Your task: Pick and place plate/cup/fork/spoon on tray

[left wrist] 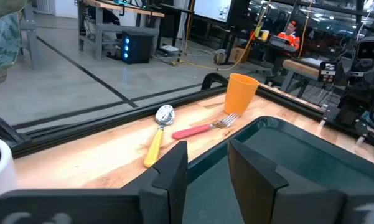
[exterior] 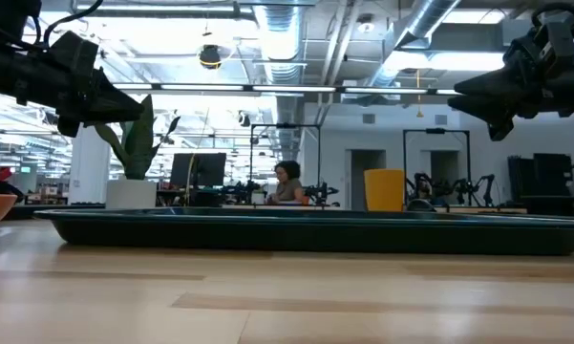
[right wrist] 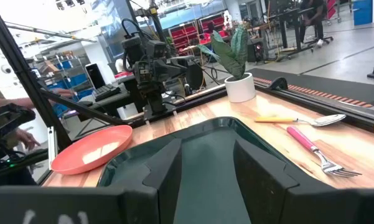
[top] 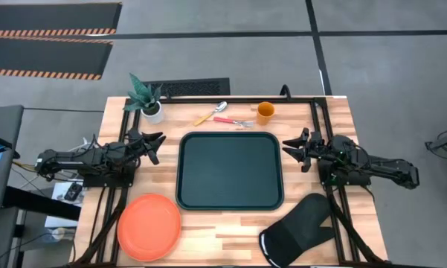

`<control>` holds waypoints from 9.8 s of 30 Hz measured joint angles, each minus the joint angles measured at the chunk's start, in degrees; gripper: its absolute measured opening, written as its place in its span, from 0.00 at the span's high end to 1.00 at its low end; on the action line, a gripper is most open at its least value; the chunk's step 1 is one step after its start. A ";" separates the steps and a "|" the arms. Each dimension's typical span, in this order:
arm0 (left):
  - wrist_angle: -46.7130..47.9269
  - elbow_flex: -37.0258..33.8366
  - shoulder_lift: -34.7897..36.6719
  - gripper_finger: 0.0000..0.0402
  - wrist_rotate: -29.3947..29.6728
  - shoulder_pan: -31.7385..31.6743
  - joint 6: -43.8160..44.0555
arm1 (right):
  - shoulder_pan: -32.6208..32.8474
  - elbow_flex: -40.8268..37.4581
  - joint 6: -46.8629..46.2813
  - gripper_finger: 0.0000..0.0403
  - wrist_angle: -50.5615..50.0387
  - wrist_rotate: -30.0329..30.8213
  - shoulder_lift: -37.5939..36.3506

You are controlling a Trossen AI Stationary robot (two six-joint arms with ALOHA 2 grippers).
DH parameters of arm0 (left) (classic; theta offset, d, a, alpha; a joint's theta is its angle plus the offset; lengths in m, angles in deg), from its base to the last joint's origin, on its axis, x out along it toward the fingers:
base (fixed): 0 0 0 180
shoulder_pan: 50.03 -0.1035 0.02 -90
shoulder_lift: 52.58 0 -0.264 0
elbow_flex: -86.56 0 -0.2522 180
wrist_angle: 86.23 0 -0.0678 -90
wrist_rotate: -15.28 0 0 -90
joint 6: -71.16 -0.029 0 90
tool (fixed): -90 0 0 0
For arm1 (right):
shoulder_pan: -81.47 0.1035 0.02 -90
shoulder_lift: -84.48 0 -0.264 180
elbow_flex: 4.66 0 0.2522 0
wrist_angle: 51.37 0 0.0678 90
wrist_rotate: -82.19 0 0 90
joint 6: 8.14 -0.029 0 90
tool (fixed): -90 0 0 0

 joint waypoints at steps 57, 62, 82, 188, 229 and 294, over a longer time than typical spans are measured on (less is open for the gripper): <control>-9.46 -0.30 0.00 0.74 -3.14 0.01 29.72 | -0.11 0.02 -24.48 0.58 1.16 2.95 0.00; -15.81 -0.19 0.00 0.74 -2.62 0.00 31.40 | -0.10 0.01 -26.75 0.58 1.30 2.92 0.00; -42.86 1.80 -8.81 0.37 -16.51 0.00 32.04 | -0.11 3.24 -28.54 0.56 14.88 12.29 0.20; 35.99 43.57 -51.74 1.00 -23.46 8.78 53.37 | 7.87 45.81 -20.13 0.38 16.10 -3.27 75.79; 33.95 43.68 -51.74 0.55 -22.35 7.54 37.08 | 4.31 52.50 -28.80 0.97 -4.39 0.27 84.52; 34.51 43.57 -48.47 0.38 -12.62 7.50 37.30 | 3.11 57.79 -26.58 0.44 -4.45 -11.49 99.03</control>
